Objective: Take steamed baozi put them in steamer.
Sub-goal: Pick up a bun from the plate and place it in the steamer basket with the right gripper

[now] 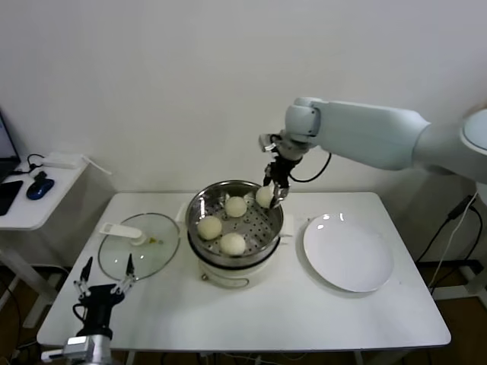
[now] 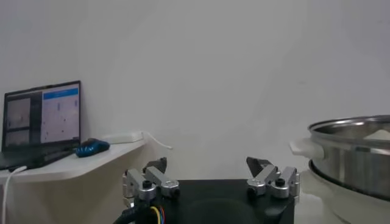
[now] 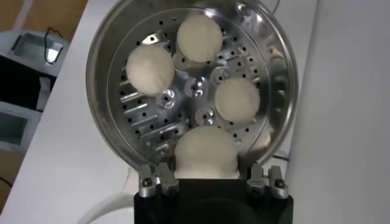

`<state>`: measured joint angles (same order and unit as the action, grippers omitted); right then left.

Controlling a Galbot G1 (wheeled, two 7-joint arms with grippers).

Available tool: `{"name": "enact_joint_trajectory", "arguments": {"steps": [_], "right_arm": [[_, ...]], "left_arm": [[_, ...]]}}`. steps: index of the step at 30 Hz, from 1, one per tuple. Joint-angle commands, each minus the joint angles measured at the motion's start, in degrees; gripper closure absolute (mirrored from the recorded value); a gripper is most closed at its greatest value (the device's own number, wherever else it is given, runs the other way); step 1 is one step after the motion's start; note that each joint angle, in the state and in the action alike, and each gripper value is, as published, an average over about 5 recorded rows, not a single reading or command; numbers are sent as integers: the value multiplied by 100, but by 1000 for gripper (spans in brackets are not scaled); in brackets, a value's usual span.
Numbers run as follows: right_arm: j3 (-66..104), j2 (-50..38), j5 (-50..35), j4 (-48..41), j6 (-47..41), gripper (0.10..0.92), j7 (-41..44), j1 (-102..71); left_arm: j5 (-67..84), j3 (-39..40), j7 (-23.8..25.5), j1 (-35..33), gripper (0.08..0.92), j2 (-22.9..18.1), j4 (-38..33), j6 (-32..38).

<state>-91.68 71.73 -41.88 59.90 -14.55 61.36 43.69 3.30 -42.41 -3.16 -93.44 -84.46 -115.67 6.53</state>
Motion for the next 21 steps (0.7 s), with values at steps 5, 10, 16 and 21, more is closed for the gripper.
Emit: {"name": "enact_joint_trajectory", "arguments": {"steps": [5, 10, 16, 21], "right_arm": [[-2, 331, 16, 42, -119, 364, -166, -552], [37, 344, 71, 35, -129, 364, -195, -695], [79, 338, 186, -53, -122, 364, -206, -817], [83, 302, 309, -131, -109, 364, -198, -874]], "left_arm": [[18, -23, 1, -10, 177, 17, 54, 6], [21, -29, 1, -14, 177, 19, 86, 12], [22, -21, 1, -6, 177, 13, 124, 20], [23, -19, 2, -3, 177, 17, 147, 25]]}}
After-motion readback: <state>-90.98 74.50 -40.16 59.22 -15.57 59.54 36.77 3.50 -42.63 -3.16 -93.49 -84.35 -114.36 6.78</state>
